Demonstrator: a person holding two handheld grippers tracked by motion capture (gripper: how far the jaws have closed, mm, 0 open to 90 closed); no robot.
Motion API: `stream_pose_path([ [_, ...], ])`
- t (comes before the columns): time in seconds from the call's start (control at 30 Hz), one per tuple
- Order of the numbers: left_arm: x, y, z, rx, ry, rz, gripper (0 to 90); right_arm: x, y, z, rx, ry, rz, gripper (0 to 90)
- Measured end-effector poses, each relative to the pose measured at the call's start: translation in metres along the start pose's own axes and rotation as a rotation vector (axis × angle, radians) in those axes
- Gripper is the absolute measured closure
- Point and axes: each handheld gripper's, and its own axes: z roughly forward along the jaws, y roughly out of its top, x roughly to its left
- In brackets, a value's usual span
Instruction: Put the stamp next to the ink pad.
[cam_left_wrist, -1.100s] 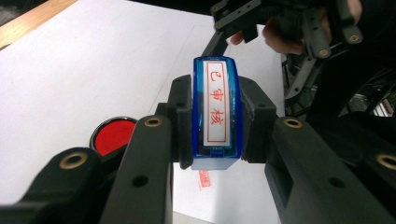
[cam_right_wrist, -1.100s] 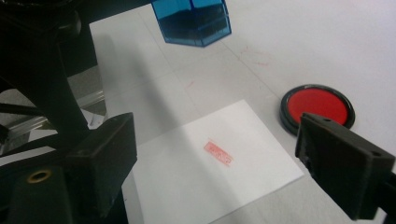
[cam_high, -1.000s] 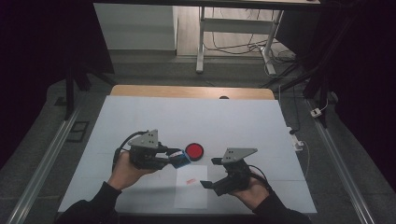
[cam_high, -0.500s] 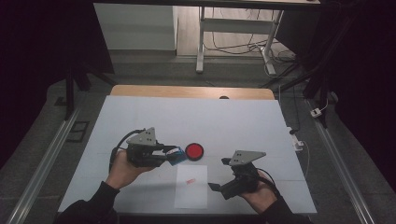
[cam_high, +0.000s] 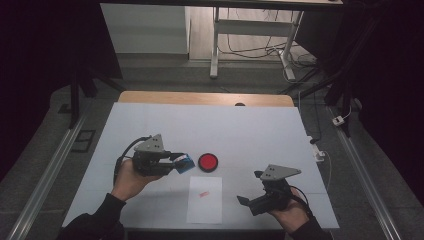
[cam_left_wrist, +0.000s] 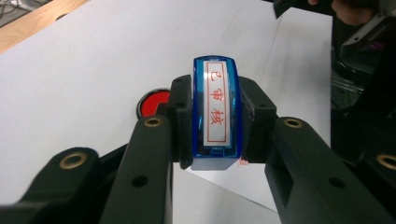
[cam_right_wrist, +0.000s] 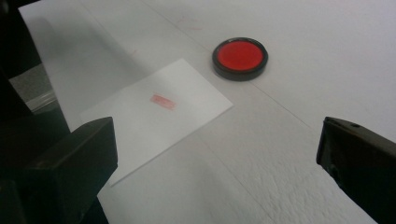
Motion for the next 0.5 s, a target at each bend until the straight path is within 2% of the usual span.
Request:
stream_pose_path([
  [0.23, 0.006, -0.004, 0.000, 0.009, 0.030, -0.020, 69.8, -0.001, -0.007, -0.009, 0.003, -0.053, 0.011, 0.0],
  [0.5, 0.014, -0.011, -0.001, 0.024, 0.068, -0.051, 69.7, -0.006, -0.017, -0.019, 0.006, -0.086, 0.045, 0.0],
])
